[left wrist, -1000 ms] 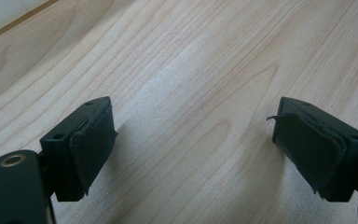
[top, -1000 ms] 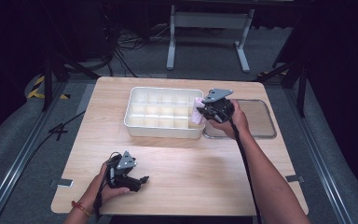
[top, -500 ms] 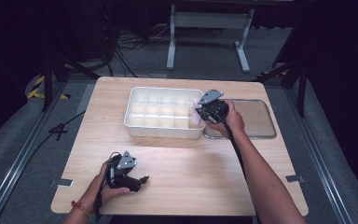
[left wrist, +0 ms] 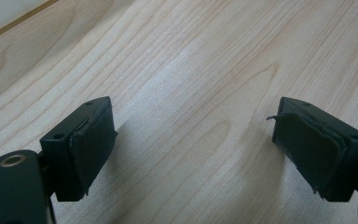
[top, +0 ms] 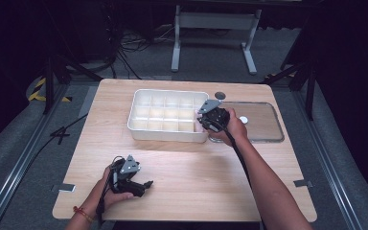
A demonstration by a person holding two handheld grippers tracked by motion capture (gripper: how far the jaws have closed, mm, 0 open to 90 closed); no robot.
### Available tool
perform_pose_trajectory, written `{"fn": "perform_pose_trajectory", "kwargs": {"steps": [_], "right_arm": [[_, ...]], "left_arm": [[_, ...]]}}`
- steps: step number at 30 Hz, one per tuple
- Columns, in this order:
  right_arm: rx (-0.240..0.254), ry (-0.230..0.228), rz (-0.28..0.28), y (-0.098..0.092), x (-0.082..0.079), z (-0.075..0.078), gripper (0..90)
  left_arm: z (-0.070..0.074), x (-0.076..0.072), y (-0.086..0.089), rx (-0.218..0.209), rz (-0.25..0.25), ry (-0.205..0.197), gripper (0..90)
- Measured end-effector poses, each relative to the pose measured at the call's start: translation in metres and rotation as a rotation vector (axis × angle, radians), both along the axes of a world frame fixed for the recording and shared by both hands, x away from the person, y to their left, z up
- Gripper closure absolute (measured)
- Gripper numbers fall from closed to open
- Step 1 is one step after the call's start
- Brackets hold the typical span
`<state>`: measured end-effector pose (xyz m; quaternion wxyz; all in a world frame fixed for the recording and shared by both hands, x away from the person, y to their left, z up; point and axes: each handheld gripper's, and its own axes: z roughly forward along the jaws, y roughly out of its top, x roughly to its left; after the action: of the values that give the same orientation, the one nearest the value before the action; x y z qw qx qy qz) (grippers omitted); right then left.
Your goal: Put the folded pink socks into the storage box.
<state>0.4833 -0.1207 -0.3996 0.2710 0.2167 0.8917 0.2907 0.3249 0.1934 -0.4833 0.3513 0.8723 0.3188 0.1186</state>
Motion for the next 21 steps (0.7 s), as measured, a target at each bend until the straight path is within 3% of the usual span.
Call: {"fn": "perform_pose_trajectory", "kwargs": {"steps": [11, 14, 21], "right_arm": [[-0.039, 0.086, 0.045, 0.005, 0.002, -0.010, 72.0], [-0.031, 0.137, 0.053, 0.001, 0.007, -0.011, 72.6], [-0.062, 0.171, 0.053, 0.004, 0.009, -0.011, 73.9]], "left_arm": [[0.001, 0.001, 0.000, 0.011, -0.011, -0.009, 13.2], [0.000, 0.001, 0.000, 0.011, -0.012, -0.009, 13.2], [0.000, 0.001, 0.000, 0.009, -0.012, -0.006, 13.2]]}}
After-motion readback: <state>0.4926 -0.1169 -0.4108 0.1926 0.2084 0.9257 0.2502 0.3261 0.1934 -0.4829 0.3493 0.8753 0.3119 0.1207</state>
